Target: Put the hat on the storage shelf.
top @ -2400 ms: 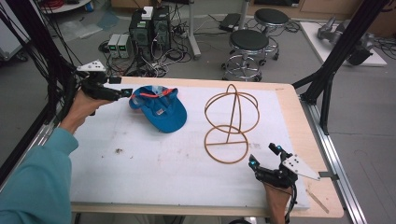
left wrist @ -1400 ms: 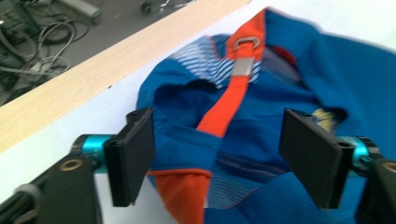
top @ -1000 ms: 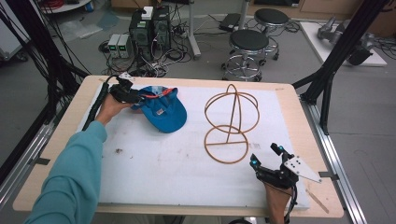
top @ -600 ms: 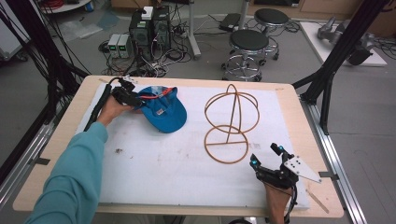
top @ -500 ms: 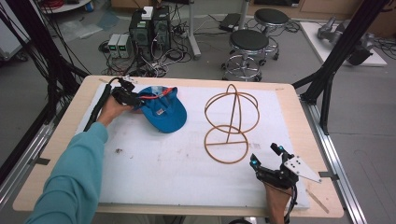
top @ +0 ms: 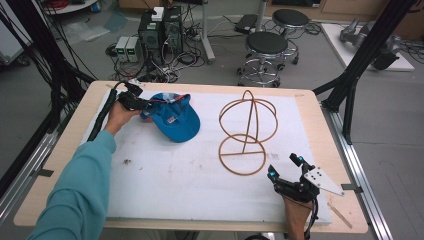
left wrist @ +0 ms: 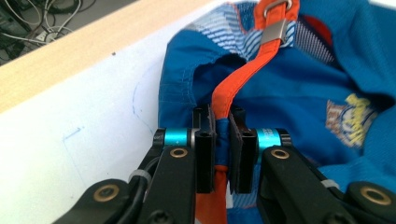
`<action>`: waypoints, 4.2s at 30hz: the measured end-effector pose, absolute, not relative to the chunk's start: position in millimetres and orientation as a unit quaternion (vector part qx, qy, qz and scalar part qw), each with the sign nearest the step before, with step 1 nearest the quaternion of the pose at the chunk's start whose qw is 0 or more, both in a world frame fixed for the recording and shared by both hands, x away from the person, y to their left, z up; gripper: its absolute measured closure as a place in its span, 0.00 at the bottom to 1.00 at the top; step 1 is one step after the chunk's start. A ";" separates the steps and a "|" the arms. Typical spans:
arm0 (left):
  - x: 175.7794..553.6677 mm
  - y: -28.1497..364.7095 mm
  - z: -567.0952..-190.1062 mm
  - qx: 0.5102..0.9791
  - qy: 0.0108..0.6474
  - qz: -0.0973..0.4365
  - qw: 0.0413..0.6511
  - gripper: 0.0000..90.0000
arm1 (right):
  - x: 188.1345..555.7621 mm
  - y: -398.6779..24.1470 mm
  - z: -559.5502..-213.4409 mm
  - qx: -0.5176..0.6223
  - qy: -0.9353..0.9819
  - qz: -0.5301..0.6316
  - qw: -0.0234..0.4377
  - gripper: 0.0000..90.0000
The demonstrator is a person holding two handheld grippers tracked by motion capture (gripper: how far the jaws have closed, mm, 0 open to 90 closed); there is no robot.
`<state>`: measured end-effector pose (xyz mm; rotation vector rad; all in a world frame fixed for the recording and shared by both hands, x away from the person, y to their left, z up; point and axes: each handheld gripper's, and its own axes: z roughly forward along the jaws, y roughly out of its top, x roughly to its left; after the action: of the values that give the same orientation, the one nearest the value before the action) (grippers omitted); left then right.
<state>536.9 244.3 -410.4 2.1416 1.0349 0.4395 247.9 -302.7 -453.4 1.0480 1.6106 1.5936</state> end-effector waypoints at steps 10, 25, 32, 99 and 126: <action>528.5 256.6 -382.9 0.803 0.411 0.177 0.393 0.93 | 247.9 -302.6 -453.4 0.396 0.613 0.606 0.317 0.09; 509.9 286.7 -338.7 0.787 0.431 0.148 0.417 0.93 | 247.2 -301.5 -453.3 0.395 0.613 0.603 0.323 0.09; 502.2 289.4 -309.2 0.783 0.416 0.161 0.433 0.93 | 246.4 -301.0 -453.4 0.395 0.613 0.603 0.323 0.09; 362.3 223.6 -265.1 0.845 0.249 0.151 0.449 0.93 | 245.1 -300.5 -453.8 0.387 0.613 0.604 0.331 0.09; 311.6 207.8 -323.8 0.864 0.214 0.066 0.450 0.88 | 245.0 -300.7 -453.9 0.386 0.613 0.604 0.332 0.09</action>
<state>311.6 207.8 -323.8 2.1375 0.5294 0.1622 245.0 -300.7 -453.9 1.0095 1.6014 1.5792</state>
